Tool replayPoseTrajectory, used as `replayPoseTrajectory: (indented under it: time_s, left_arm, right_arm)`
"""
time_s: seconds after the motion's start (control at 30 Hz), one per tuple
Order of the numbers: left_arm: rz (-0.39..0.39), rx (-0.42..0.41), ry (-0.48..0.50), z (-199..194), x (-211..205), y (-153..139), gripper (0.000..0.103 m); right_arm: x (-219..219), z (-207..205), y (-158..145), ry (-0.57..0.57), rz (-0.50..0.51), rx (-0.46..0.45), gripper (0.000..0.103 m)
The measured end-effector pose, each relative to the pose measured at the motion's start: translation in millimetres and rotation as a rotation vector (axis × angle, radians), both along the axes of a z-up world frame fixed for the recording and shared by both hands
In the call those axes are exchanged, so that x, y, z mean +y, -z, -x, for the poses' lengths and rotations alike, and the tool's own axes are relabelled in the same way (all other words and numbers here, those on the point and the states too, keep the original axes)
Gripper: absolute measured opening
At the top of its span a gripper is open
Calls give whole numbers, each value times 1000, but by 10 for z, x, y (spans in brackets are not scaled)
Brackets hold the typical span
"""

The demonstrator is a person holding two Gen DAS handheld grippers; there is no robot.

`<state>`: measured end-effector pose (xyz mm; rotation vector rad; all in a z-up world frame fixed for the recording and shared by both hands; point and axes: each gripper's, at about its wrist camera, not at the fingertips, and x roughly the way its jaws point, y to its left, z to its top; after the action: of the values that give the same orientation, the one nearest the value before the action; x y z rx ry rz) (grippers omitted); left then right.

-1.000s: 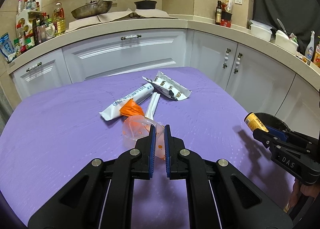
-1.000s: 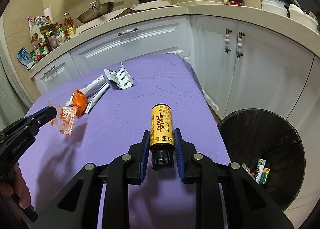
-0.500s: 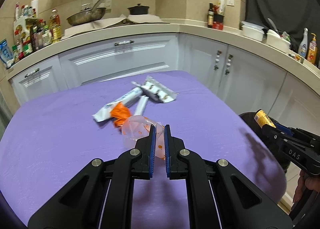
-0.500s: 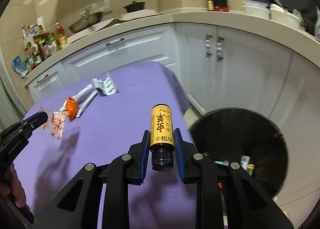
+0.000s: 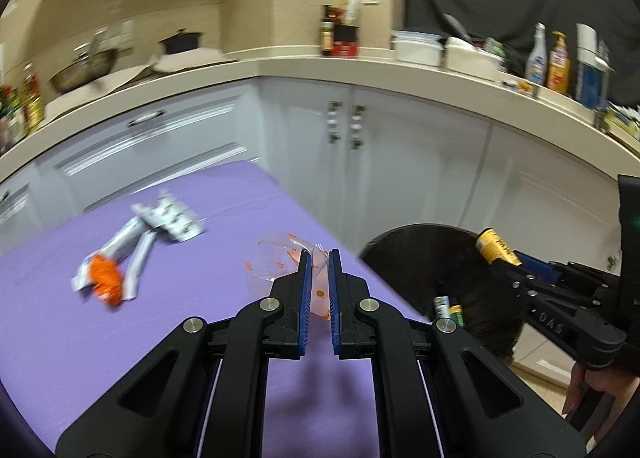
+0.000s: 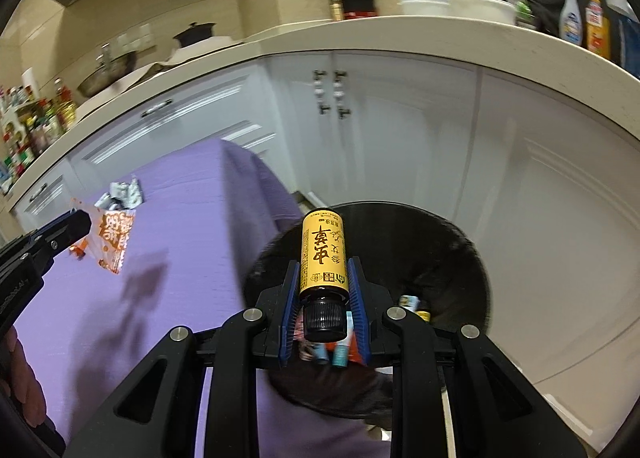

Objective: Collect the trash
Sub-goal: 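Carry the dotted bag and bottle over the bin and open both tools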

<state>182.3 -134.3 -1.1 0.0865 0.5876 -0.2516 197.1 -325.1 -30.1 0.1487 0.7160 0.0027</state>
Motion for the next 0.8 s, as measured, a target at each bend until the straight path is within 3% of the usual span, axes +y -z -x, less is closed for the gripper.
replayPoseTrajectory:
  time_s: [0.53,0.7,0.77,0.8]
  left_arm:
    - [-55,34,139,-366,-907,277,10]
    - [-67,77,135,-498,-983,399,12]
    - [-67,87,131,-514,-981,424,21]
    - [-65,87,129,-513,-976,422,32]
  right_arm:
    - [-422,-144,205,86,-14,11,25]
    - [-490,-182,272,113,-28,15,39]
    - [-490,-182,278,113,-27,17,40]
    - [-490,-181,272,113,-28,19,40]
